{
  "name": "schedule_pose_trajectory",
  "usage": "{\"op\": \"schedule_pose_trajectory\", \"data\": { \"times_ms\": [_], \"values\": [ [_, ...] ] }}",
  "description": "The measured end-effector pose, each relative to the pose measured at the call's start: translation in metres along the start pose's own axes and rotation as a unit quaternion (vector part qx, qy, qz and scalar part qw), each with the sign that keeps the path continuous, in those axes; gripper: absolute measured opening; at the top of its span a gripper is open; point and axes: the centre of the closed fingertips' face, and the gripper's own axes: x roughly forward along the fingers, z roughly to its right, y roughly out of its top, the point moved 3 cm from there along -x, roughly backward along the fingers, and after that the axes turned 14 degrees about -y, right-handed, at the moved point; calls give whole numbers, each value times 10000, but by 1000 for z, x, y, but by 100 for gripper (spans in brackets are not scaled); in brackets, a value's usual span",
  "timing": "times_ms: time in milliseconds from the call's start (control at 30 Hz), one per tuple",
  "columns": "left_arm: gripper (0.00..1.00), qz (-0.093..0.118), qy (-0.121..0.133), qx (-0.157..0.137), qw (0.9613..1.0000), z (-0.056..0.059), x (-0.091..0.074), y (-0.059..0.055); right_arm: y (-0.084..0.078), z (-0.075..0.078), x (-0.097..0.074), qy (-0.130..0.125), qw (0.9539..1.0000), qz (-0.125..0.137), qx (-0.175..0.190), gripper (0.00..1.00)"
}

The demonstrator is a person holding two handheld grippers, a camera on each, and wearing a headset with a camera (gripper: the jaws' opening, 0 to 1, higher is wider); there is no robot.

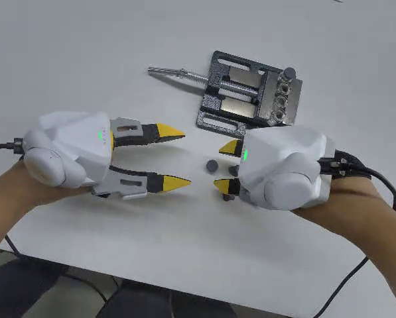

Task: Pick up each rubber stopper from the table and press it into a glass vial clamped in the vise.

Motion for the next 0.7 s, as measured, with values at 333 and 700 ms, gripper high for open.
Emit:
{"op": "schedule_pose_trajectory", "data": {
  "times_ms": [333,700],
  "values": [
    [38,56,86,-41,9999,3,-8,-7,4,-2,10,95,9980,-340,-518,21],
    [38,147,170,-107,9997,5,-12,-9,-1,-2,16,170,9953,-570,-765,15]
  ]
}}
